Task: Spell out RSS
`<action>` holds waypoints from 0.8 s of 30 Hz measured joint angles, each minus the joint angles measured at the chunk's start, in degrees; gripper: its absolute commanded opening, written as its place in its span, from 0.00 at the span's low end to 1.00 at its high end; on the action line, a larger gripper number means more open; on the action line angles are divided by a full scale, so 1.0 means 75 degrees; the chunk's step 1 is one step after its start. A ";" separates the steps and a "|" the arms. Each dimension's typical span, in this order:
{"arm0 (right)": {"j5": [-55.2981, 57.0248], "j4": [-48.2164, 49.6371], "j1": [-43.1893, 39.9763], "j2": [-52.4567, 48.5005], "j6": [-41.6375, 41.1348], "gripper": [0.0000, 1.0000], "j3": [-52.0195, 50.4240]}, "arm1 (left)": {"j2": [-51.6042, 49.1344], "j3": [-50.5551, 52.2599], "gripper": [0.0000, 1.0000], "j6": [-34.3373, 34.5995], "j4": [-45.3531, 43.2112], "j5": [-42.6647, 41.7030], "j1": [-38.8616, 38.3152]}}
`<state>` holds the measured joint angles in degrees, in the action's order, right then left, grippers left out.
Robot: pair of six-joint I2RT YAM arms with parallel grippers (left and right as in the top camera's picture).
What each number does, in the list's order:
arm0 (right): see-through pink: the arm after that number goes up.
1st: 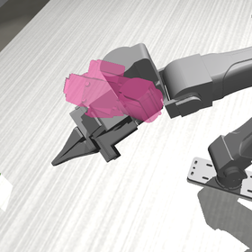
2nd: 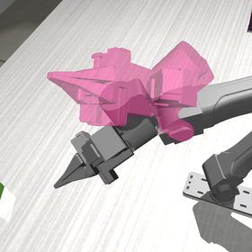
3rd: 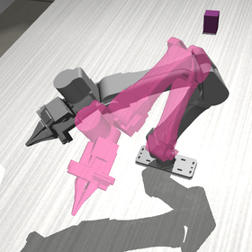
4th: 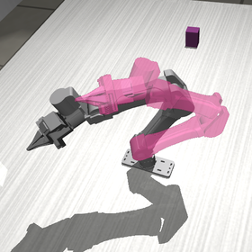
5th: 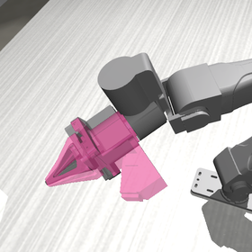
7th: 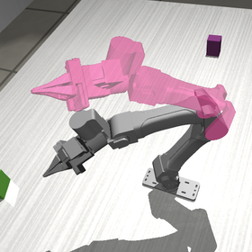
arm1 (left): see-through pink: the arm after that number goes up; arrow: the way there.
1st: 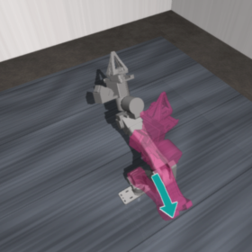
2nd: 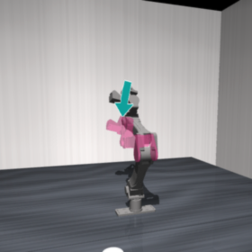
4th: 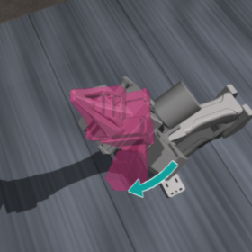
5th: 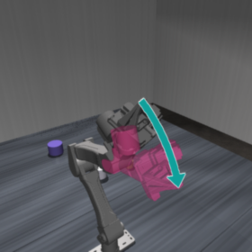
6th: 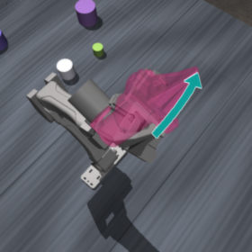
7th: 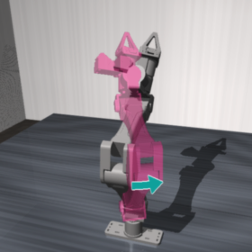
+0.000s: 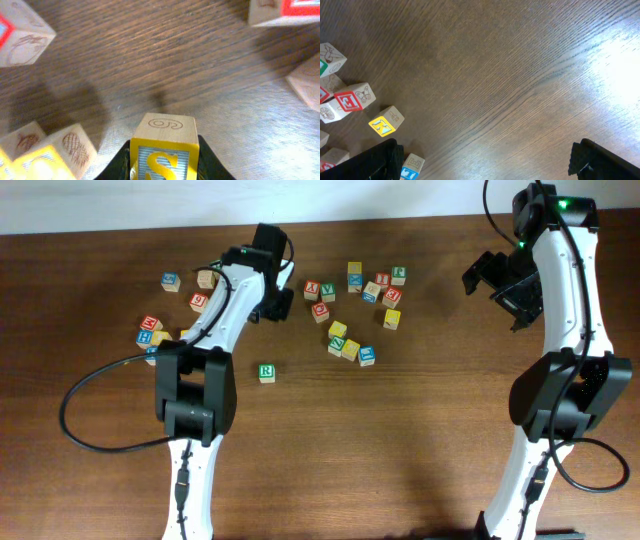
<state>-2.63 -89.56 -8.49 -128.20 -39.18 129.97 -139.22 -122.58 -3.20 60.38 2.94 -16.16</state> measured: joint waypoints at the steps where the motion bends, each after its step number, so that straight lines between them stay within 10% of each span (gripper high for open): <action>1: 0.0000 0.0000 0.0000 0.0000 0.0003 0.98 0.0000 | -0.0003 -0.0219 0.22 0.0099 0.0248 -0.0087 0.0000; 10: 0.0000 -0.0003 0.0000 0.0000 0.0000 0.98 0.0000 | -0.0012 -0.3136 0.20 0.0781 0.3631 -0.1929 0.0000; 24: 0.0000 0.0000 0.0000 0.0000 0.0003 0.99 0.0000 | -0.0012 -0.1970 0.20 0.0868 0.4838 -0.2556 -0.0262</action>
<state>-2.63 -89.56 -8.49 -128.20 -39.16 129.97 -139.31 -137.36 3.31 96.66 -16.23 -18.13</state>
